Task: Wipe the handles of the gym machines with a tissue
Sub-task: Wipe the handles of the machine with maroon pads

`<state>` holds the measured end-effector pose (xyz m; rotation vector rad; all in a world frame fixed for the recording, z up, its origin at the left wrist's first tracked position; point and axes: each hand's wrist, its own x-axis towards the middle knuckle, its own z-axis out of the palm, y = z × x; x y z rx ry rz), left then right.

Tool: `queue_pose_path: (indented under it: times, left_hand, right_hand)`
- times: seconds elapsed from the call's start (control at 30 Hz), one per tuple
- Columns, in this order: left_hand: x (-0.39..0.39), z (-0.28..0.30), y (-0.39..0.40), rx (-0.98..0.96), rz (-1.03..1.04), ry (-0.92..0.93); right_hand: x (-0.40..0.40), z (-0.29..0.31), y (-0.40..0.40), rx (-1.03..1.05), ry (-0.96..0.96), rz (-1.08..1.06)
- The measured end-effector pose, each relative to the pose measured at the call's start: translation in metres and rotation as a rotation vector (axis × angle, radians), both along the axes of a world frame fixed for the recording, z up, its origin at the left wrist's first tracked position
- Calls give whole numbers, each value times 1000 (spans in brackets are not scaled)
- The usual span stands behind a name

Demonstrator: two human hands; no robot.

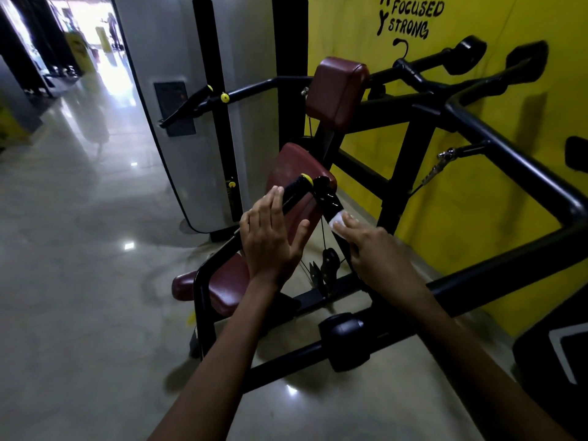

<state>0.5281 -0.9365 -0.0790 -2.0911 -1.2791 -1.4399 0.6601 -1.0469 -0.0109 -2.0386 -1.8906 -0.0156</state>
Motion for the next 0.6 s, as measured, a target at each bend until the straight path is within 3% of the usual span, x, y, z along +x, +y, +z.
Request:
queue_pose_path:
  times: [0.23,0.6]
  left_hand:
    - [-1,1,-1,-12,-1,-2]
    - [-1,-1,0,22,-7,9]
  right_hand:
    - [0,7,58,19,53,59]
    - [-6,-23,-34,90,110,68]
